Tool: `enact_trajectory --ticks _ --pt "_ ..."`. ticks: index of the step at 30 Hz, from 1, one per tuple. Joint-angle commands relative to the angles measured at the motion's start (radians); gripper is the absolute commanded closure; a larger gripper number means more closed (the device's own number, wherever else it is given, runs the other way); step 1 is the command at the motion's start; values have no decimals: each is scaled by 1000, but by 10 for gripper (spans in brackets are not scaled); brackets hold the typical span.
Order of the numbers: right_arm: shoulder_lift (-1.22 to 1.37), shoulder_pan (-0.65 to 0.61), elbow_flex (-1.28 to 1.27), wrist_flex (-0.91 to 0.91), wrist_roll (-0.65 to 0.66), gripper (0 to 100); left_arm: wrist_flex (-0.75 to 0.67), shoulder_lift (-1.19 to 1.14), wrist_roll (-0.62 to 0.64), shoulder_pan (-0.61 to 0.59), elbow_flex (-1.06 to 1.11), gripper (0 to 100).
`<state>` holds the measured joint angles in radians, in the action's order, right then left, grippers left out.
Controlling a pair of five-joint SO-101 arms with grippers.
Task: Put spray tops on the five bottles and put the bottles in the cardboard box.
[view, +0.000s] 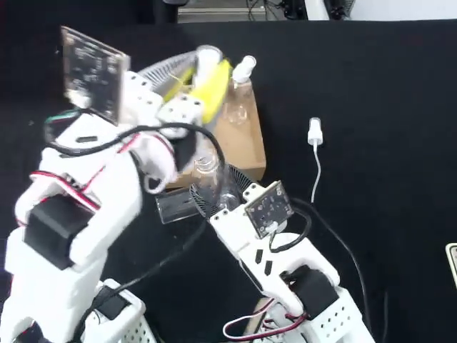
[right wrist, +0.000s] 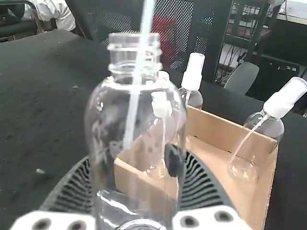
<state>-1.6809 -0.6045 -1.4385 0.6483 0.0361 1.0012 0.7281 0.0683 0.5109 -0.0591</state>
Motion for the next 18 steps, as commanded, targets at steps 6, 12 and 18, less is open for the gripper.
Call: enact_trajectory --ticks 6,12,18 --pt "-24 -11 12 -25 11 988 118 110 -6 -8 104 911" --pt "-24 -11 12 -25 11 988 124 239 2 -64 255 777" --pt "-21 -11 10 -25 11 988 126 379 -6 -74 302 777"
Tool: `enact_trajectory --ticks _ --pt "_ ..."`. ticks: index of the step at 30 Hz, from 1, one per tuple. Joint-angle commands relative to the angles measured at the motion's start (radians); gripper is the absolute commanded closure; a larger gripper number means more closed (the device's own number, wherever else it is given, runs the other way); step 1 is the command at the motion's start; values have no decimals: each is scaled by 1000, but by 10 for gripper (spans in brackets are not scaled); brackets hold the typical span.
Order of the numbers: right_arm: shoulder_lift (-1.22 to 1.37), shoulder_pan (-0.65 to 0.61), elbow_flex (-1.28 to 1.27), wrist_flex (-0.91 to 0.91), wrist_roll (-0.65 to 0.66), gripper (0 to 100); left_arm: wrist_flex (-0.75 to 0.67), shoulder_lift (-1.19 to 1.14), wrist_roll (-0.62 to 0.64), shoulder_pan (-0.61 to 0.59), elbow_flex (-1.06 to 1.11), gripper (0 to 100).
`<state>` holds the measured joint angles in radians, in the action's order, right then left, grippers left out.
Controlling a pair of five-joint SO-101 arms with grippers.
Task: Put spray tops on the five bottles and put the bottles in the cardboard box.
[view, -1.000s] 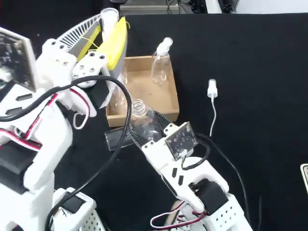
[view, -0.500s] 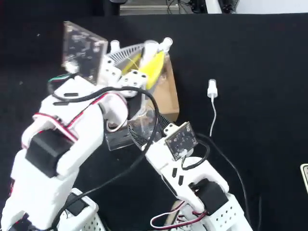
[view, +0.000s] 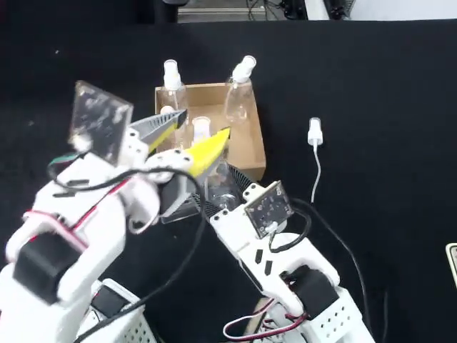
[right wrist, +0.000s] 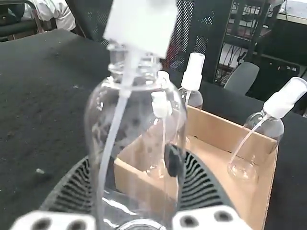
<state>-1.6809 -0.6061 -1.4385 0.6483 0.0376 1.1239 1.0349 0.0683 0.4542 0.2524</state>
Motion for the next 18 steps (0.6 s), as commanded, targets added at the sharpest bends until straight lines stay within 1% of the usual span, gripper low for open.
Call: enact_trajectory --ticks 1,3,5,6,9,11,12,15,18 --pt "-21 -9 10 -25 9 988 2 97 -6 -18 -10 777" --pt "-22 -9 10 -23 9 988 -2 132 -6 -44 -10 777" --pt "-24 9 13 -21 9 988 -6 160 -6 -122 -2 777" --pt "-24 41 19 -18 9 988 -5 163 -6 -173 -1 777" --pt "-24 180 71 17 8 988 3 166 -6 -363 18 777" --pt "-24 272 114 28 6 988 -8 175 -6 -495 77 775" --pt "-24 316 131 25 5 988 -11 175 -6 -545 114 774" --pt "-13 445 193 25 -61 988 -63 175 -6 -677 262 775" --pt "-2 641 294 25 -100 988 -160 175 -2 -792 450 776"
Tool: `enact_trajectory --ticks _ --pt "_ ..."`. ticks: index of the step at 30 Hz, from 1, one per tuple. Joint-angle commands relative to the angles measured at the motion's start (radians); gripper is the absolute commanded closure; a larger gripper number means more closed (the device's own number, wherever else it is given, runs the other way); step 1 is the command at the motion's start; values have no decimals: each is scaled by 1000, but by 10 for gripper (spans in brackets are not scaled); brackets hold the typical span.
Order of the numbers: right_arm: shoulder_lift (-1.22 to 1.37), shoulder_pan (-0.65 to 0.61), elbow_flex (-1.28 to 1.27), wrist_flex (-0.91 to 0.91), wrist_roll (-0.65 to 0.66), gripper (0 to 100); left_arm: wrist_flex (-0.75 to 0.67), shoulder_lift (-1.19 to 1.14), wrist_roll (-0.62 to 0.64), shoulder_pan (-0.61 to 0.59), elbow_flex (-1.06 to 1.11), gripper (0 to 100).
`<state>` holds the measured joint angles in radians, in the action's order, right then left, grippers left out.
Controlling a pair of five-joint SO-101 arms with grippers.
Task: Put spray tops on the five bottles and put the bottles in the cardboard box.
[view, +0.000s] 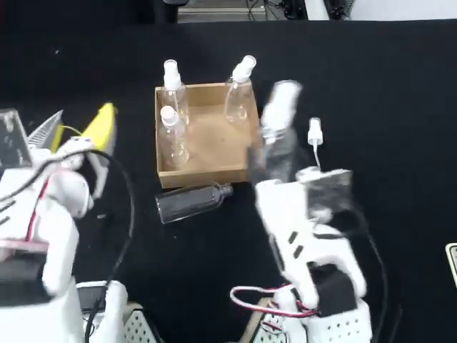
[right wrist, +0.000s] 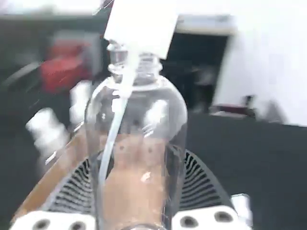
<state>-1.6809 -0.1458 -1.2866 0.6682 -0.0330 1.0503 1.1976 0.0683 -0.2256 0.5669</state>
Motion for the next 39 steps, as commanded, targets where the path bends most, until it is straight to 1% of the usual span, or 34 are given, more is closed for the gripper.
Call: enact_trajectory --ticks 1,3,5,6,9,12,14,21,24,27,33,35,39 --pt "18 241 183 5 -32 988 -123 12 2 -137 202 776" --pt "96 324 260 5 -26 987 -203 12 3 -157 334 776" --pt "211 370 312 3 -9 987 -292 12 3 -157 452 776" --pt "277 391 328 -8 20 987 -338 12 3 -156 503 776" --pt "460 486 318 -146 71 987 -473 12 3 -156 636 777" --pt "616 580 232 -397 72 987 -574 12 3 -156 739 777" --pt "708 615 147 -597 72 988 -620 12 3 -156 796 777" --pt "966 634 -180 -1306 72 988 -789 12 5 -154 949 777" --pt "1075 634 -226 -1482 72 988 -865 12 5 -154 1000 777" --pt "1185 644 -206 -1550 74 988 -914 12 5 -153 1033 777" --pt "1426 724 -77 -1663 72 988 -934 12 5 -88 1067 777" --pt "1518 749 -50 -1740 72 988 -933 12 3 -76 1067 777" --pt "1728 784 -13 -1970 72 988 -933 12 3 -79 1067 777"
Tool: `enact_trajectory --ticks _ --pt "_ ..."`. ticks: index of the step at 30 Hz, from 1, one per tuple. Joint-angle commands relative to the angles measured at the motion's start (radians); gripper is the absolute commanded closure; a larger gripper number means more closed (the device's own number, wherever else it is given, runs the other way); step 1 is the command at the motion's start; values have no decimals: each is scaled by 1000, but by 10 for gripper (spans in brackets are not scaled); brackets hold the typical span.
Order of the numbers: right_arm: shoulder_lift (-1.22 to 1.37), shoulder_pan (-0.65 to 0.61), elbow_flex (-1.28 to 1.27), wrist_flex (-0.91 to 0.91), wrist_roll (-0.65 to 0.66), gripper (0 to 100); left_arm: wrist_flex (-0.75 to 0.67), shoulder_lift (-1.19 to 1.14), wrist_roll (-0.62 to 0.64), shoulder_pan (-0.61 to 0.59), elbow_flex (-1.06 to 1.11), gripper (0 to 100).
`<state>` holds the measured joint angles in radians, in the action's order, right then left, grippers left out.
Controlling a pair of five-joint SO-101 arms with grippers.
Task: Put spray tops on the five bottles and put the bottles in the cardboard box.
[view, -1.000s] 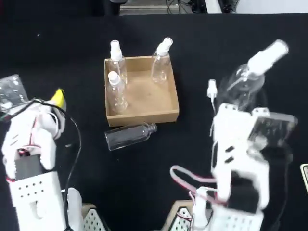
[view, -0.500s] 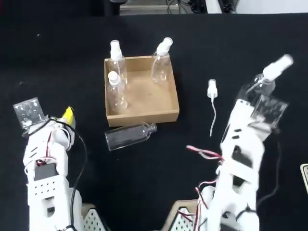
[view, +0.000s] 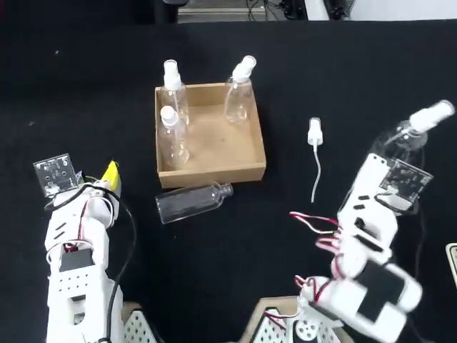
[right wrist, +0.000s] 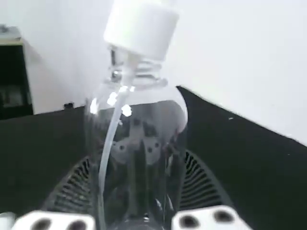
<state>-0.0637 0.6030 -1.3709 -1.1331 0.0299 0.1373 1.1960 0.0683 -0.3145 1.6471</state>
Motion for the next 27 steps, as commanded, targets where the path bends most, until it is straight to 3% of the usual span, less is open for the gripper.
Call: enact_trajectory --ticks 1,10,16,25,27 --pt "170 40 85 -224 11 988 -20 14 3 10 -13 777" --pt "762 89 341 -623 17 988 -21 14 3 15 -13 777" --pt "934 101 470 -617 18 988 -21 14 2 8 -13 777" --pt "946 103 470 -609 18 980 -21 14 0 15 -13 777" --pt "946 103 470 -608 18 935 -21 14 0 15 -13 777"
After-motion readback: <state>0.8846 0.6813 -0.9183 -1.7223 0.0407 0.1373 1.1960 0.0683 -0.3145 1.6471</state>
